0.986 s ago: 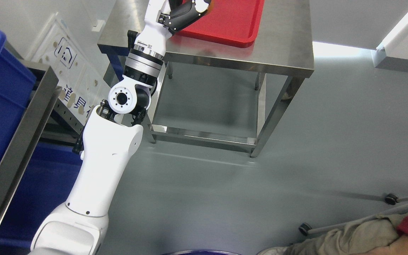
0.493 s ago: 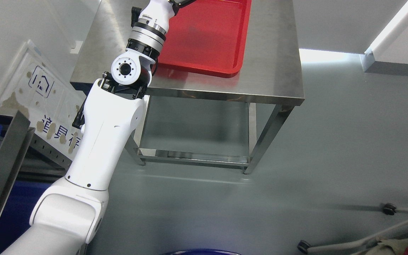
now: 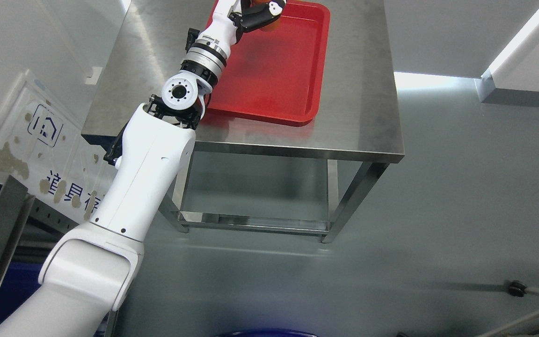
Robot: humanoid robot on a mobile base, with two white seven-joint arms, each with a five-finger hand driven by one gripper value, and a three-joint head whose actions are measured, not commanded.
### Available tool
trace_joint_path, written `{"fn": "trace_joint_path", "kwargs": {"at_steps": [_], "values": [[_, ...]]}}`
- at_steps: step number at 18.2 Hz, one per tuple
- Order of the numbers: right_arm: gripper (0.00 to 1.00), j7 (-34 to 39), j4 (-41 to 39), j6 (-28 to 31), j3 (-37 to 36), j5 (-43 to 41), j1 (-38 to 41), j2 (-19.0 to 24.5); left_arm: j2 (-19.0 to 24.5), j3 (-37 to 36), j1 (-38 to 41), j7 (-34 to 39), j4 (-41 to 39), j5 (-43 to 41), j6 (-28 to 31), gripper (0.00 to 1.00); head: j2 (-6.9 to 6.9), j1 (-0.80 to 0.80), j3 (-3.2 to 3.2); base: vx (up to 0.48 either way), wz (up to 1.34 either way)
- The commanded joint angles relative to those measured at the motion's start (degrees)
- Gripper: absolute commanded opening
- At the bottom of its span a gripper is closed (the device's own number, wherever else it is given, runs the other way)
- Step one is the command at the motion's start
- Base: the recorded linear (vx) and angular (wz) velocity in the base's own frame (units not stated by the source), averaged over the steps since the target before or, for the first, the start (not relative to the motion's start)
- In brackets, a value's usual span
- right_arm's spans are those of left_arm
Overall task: Grab orange capacitor from left shelf to right desk
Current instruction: 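Lower the capacitor onto the red tray and open the left hand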
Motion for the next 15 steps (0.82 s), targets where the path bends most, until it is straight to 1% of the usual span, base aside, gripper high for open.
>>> {"fn": "trace_joint_path", "kwargs": {"at_steps": [1,6,8,10,12,13,14,15], "values": [[1.00,0.1,-1.9,0.0,-0.6,0.3,-0.1,-1.0,1.0,-3.0,-0.3,0.0,9.9,0.2,0.7,0.04,0.00,0.00,0.00,0.048,0.00],[1.00,0.1,-1.9,0.0,-0.6,0.3,-0.1,-1.0,1.0,-3.1,-0.2,-0.3,9.0,1.0,0.7,0.05,0.00,0.00,0.00,0.010,0.00],[1.00,0.1,-1.9,0.0,-0.6,0.3,-0.1,-1.0,1.0,-3.3,-0.4,-0.4,8.7,1.0,0.8,0.08,0.00,0.00,0.00,0.000,0.00],[1.00,0.1,-1.9,0.0,-0.6,0.3,-0.1,-1.0,1.0,-3.3,-0.5,-0.4,8.7,1.0,0.8,0.20,0.00,0.00,0.00,0.000,0.00],[1.00,0.1,-1.9,0.0,-0.6,0.3,-0.1,-1.0,1.0,-3.2,-0.8,-0.4,8.4,1.1,0.8,0.40,0.00,0.00,0.00,0.000,0.00],[1.00,0.1,-1.9,0.0,-0.6,0.3,-0.1,-1.0,1.0,-3.1,-1.8,-0.4,7.4,1.5,0.8,0.53,0.00,0.00,0.00,0.000,0.00],[1.00,0.1,-1.9,0.0,-0.6,0.3,-0.1,-1.0,1.0,-3.1,-2.9,-0.4,7.1,2.1,0.9,0.62,0.00,0.00,0.00,0.000,0.00],[1.00,0.1,-1.9,0.0,-0.6,0.3,-0.1,-1.0,1.0,-2.8,-4.2,-0.4,7.0,2.5,0.9,0.72,0.01,0.00,0.00,0.000,0.00]]}}
